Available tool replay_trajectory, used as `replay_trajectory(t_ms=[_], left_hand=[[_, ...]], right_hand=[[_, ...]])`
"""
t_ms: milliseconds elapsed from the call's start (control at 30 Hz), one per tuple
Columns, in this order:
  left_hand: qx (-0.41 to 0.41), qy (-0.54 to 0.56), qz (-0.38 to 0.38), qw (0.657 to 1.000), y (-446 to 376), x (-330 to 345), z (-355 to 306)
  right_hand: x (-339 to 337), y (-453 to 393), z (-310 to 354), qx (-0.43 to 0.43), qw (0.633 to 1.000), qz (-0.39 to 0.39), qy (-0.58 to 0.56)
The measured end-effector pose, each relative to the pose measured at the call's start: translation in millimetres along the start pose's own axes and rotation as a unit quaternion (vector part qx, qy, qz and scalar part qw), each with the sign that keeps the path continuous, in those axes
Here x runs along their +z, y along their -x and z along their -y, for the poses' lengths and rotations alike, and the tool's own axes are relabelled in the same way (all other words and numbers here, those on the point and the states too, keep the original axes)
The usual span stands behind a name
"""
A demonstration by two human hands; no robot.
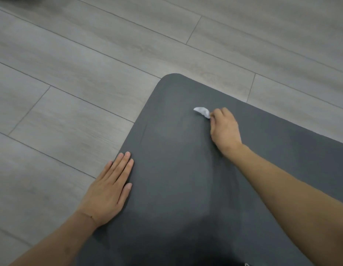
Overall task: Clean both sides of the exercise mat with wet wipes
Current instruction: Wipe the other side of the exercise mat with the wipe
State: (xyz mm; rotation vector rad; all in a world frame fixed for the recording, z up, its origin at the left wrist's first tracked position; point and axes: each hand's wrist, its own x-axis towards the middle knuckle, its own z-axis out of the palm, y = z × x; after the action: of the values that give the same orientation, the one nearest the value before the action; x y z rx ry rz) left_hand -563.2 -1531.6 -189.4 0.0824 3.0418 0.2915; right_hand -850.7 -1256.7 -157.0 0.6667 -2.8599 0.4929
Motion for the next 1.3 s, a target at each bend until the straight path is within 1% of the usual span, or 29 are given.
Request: replay_trajectory(t_ms=[33,67,100,133,200,267,300,333,400,433,467,500,567,600,667,700,733,800,867,933,967,1000,1067,1133,1167,1200,1233,1267,1300], left_hand=[[-0.006,-0.002,-0.001,1.000,3,0,0],[-0.010,-0.003,-0.001,1.000,4,1,0],[-0.011,-0.001,-0.004,1.000,4,2,-1],[-0.012,0.002,-0.010,1.000,3,1,-1],[-0.008,0.004,-0.017,1.000,0,2,1],[-0.012,0.000,-0.023,1.000,1,2,1],[-0.014,0.000,-0.027,1.000,2,2,1],[-0.015,0.000,-0.029,0.999,1,2,1],[-0.015,-0.001,-0.030,0.999,1,1,1],[-0.016,0.000,-0.030,0.999,1,1,1],[-0.017,-0.002,-0.029,0.999,2,2,1],[-0.016,-0.004,-0.028,0.999,2,2,2],[-0.015,-0.003,-0.027,1.000,2,2,2],[-0.012,-0.005,-0.028,1.000,3,2,2],[-0.009,-0.012,-0.029,0.999,3,3,3],[-0.008,-0.012,-0.027,1.000,3,3,3],[-0.006,-0.011,-0.027,1.000,3,3,4],[-0.007,-0.012,-0.031,0.999,3,3,4],[-0.006,-0.013,-0.030,0.999,3,2,4],[-0.005,-0.013,-0.032,0.999,3,2,3],[-0.006,-0.014,-0.030,0.999,3,2,4],[-0.007,-0.014,-0.030,0.999,3,1,4],[-0.013,-0.011,-0.032,0.999,4,1,3],[-0.013,-0.014,-0.027,0.999,4,1,3],[-0.013,-0.017,-0.027,0.999,4,1,3],[-0.014,-0.017,-0.029,0.999,4,0,2],[-0.014,-0.014,-0.029,0.999,4,0,2],[-0.015,-0.013,-0.031,0.999,4,0,2],[-0.015,-0.013,-0.031,0.999,4,0,3]], right_hand=[[4,4,12,0.043,0.999,-0.012,-0.010],[9,19,31,0.049,0.999,-0.006,-0.017],[12,40,54,0.010,1.000,0.015,-0.024],[11,62,77,-0.069,0.995,0.058,-0.047],[5,97,102,-0.230,0.958,0.146,-0.085],[3,76,90,-0.328,0.929,0.157,-0.064],[7,53,77,-0.317,0.937,0.140,-0.047],[12,24,65,-0.263,0.958,0.106,-0.031],[16,-26,44,-0.088,0.995,0.038,-0.001],[19,-37,42,-0.005,1.000,0.013,-0.008],[23,-36,49,0.041,0.999,-0.002,-0.017],[26,-24,64,0.044,0.999,-0.003,-0.023],[26,24,104,-0.063,0.996,0.047,-0.050],[22,51,121,-0.158,0.979,0.102,-0.082],[17,71,132,-0.334,0.918,0.194,-0.093],[17,55,127,-0.387,0.897,0.201,-0.069],[23,28,119,-0.396,0.899,0.179,-0.043],[37,-35,101,-0.276,0.954,0.116,-0.014],[42,-82,83,-0.082,0.994,0.079,0.001],[50,-86,92,0.036,0.998,0.058,-0.011],[54,-75,108,0.046,0.997,0.066,-0.014],[56,-61,125,0.018,0.996,0.084,-0.022],[56,-28,157,-0.118,0.978,0.163,-0.053],[48,-3,173,-0.294,0.918,0.247,-0.097],[45,-5,171,-0.354,0.890,0.270,-0.100],[45,-15,165,-0.388,0.874,0.280,-0.089],[48,-30,158,-0.397,0.873,0.276,-0.068],[53,-48,150,-0.379,0.888,0.256,-0.046],[59,-67,141,-0.327,0.917,0.226,-0.019]])
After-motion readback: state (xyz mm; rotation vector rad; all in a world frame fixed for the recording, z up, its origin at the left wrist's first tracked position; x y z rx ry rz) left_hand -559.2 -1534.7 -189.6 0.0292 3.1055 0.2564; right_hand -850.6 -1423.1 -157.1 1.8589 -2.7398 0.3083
